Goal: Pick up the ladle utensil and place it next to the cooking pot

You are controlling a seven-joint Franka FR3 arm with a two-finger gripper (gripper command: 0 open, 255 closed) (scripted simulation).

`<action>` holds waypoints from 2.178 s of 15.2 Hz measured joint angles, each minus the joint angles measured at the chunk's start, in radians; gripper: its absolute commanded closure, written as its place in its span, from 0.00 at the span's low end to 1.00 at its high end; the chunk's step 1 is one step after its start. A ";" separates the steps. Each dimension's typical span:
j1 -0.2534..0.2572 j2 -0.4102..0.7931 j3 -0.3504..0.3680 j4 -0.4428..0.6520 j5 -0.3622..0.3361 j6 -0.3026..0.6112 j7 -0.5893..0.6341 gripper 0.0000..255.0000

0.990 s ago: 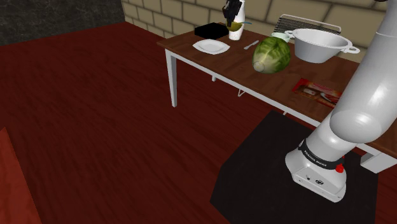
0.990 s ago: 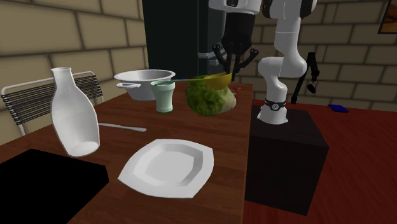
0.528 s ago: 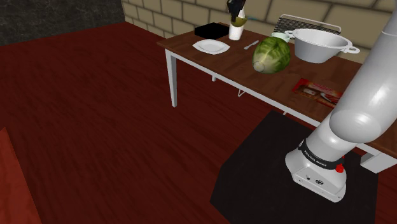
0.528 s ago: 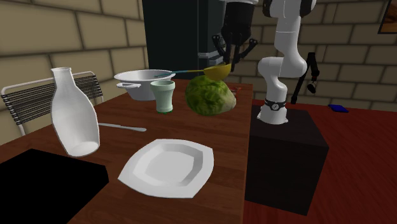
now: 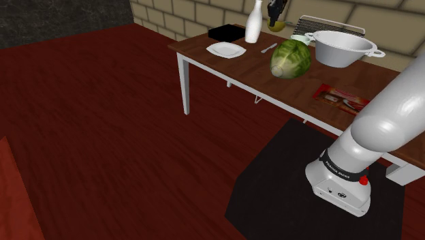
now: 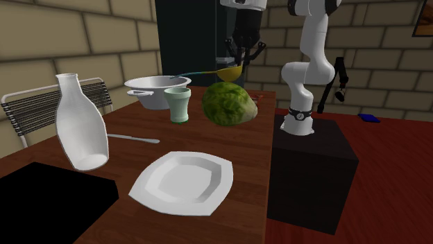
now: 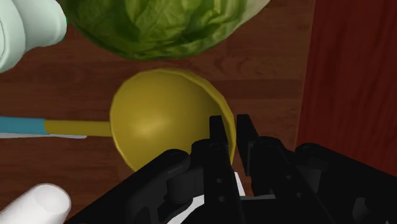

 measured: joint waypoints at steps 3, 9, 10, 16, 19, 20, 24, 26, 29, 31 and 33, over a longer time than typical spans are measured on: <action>-0.028 -0.081 -0.029 -0.082 -0.019 0.007 -0.051 1.00; -0.077 -0.214 -0.082 -0.209 -0.061 0.017 -0.138 1.00; -0.087 -0.234 -0.095 -0.233 -0.069 0.023 -0.156 1.00; -0.145 -0.332 -0.168 -0.305 -0.117 0.018 -0.267 1.00; -0.174 -0.365 -0.213 -0.326 -0.142 0.019 -0.329 1.00; -0.183 -0.376 -0.226 -0.329 -0.150 0.014 -0.350 1.00; -0.220 -0.421 -0.278 -0.352 -0.183 0.008 -0.424 1.00; -0.240 -0.437 -0.315 -0.356 -0.202 0.008 -0.473 1.00; -0.265 -0.447 -0.372 -0.353 -0.224 0.012 -0.545 1.00; -0.280 -0.456 -0.403 -0.345 -0.238 0.006 -0.588 1.00; -0.291 -0.454 -0.441 -0.335 -0.248 0.009 -0.635 1.00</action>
